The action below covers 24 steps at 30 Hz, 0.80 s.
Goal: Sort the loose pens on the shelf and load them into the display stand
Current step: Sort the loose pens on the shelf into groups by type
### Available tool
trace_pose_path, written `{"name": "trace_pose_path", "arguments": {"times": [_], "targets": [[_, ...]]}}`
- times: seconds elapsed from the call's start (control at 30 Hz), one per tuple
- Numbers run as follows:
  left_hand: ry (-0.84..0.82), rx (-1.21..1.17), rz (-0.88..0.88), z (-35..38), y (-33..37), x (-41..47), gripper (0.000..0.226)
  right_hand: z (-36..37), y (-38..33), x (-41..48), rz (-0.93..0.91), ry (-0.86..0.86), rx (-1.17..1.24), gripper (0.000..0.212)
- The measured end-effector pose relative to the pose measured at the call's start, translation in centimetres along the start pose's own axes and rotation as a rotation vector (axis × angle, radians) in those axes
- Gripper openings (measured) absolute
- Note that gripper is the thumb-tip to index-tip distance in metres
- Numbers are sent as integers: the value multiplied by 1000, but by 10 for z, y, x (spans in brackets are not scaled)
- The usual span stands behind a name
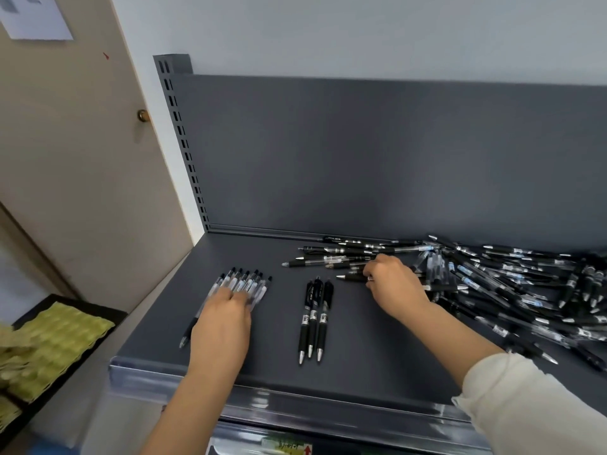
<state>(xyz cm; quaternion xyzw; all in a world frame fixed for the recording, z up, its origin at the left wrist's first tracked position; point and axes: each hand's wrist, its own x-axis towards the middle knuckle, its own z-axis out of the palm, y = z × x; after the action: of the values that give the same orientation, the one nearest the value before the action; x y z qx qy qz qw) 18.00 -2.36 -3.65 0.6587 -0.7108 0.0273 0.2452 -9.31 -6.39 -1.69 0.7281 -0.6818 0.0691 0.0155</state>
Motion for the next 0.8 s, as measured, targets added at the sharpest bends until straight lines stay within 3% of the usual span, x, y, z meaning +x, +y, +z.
{"name": "trace_pose_path", "arguments": {"times": [0.3, 0.5, 0.6, 0.8], "targets": [[-70, 73, 105, -2, 4, -9, 27, 0, -4, 5, -39, -30, -36, 19], [-95, 79, 95, 2, 2, -9, 13, -23, -8, 1, -161, 195, 155, 29], [-52, 60, 119, 0, 6, -9, 13, -32, -14, -13, -335, 288, 177, 20], [-25, -102, 141, 4, 21, -12, 9, 5, -24, -67, -536, 118, 87, 46]]}}
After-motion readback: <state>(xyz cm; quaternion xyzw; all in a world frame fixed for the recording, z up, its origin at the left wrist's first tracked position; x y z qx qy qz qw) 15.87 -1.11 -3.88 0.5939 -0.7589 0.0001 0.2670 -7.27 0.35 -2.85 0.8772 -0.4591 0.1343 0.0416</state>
